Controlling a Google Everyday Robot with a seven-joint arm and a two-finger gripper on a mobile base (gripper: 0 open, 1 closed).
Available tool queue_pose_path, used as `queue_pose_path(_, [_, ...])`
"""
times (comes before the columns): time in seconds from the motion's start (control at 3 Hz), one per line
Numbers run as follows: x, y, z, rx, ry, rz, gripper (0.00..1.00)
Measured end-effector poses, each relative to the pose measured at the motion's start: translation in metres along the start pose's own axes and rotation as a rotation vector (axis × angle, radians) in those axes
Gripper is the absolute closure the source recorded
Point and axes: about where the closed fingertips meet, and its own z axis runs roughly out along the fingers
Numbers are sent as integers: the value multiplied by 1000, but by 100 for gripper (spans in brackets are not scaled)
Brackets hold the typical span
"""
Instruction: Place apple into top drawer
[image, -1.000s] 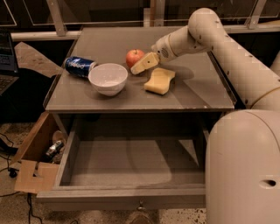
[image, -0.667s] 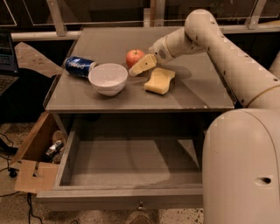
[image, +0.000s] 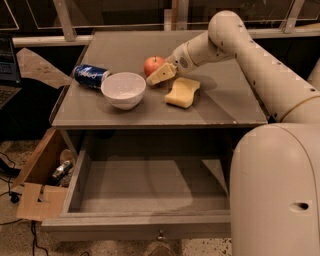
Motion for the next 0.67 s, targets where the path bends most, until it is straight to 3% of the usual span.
queue_pose_path(0.67, [0, 0, 0, 0, 0, 0, 76])
